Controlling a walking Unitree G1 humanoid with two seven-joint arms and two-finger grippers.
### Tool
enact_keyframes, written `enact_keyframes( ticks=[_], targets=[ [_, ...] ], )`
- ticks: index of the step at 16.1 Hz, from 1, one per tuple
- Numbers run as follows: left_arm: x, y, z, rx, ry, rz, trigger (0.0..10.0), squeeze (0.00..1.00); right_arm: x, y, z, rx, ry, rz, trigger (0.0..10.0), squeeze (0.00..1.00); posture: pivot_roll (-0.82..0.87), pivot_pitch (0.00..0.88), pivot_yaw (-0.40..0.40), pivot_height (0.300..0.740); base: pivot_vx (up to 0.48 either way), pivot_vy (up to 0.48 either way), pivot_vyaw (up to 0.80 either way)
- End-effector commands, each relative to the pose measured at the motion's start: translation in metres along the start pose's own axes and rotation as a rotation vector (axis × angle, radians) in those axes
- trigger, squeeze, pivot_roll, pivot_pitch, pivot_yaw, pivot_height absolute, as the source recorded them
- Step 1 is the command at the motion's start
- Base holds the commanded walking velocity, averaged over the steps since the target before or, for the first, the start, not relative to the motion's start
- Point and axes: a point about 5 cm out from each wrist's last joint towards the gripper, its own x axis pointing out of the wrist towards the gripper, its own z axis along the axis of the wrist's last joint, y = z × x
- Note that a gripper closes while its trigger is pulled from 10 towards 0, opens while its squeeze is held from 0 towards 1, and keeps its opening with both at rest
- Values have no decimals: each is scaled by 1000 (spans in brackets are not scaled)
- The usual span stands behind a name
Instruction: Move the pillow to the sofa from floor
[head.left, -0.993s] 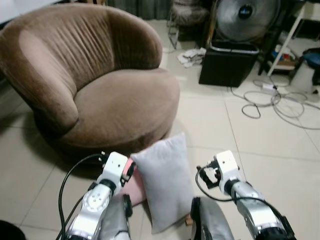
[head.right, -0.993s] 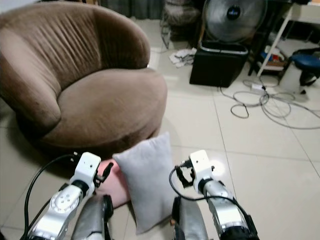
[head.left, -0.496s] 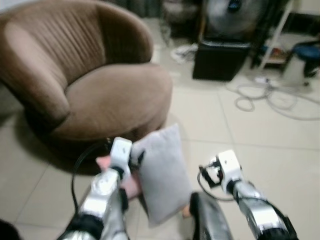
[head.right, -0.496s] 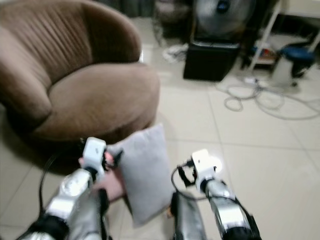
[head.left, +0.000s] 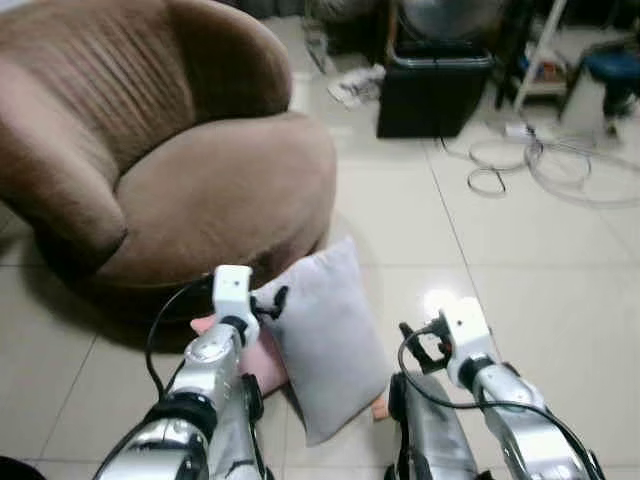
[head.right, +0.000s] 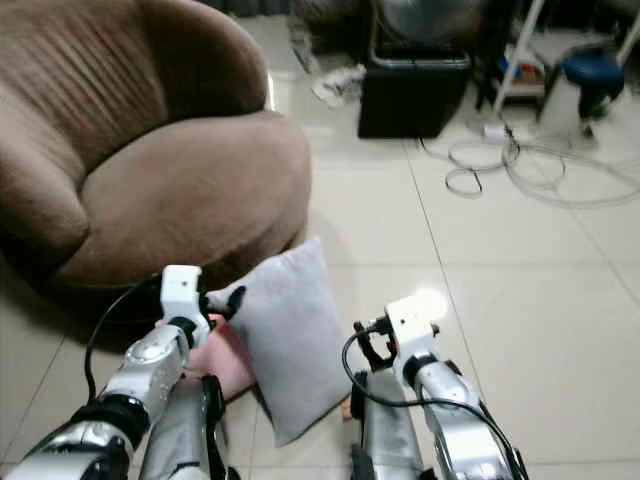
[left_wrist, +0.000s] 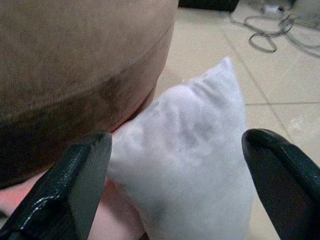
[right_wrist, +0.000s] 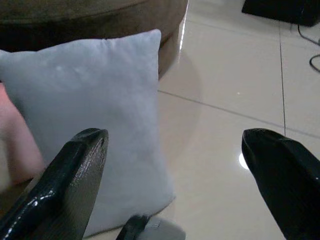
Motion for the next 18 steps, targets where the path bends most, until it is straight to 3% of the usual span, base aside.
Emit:
enact_keyframes(
  ticks=[1,4,5,9,10,12,14,18],
  targets=[
    [0,12,5,-57,-10,76,10000,1000,-5,-1,6,-4,-8,-10,10000,0,-136,122,70,526,0,0,0],
    [-3,32,8,-122,-24,200,10000,1000,-16,-2,20,-29,-32,-4,10000,0,-170,177,60,526,0,0,0],
    [-4,39,11,-184,-42,239,10000,1000,-20,-4,28,-42,-45,-4,10000,0,-189,214,40,526,0,0,0],
    [1,38,21,-392,-90,235,10000,1000,-31,-17,64,-68,-99,-19,10000,0,-219,270,-6,526,0,0,0],
    [0,44,26,-379,-99,242,10000,1000,-30,-15,73,-62,-121,-13,10000,0,-213,311,-26,526,0,0,0],
    [-5,60,30,-360,-126,275,10000,1000,-36,-7,77,-41,-122,2,10000,0,-183,305,-81,526,0,0,0],
    [-16,86,39,-380,-199,364,10000,1000,-40,4,83,9,-123,41,10000,0,-183,318,-111,526,0,0,0],
    [-12,84,49,-469,-241,352,10000,1000,-30,-1,91,30,-95,68,10000,0,-205,371,-155,526,0,0,0]
  ],
)
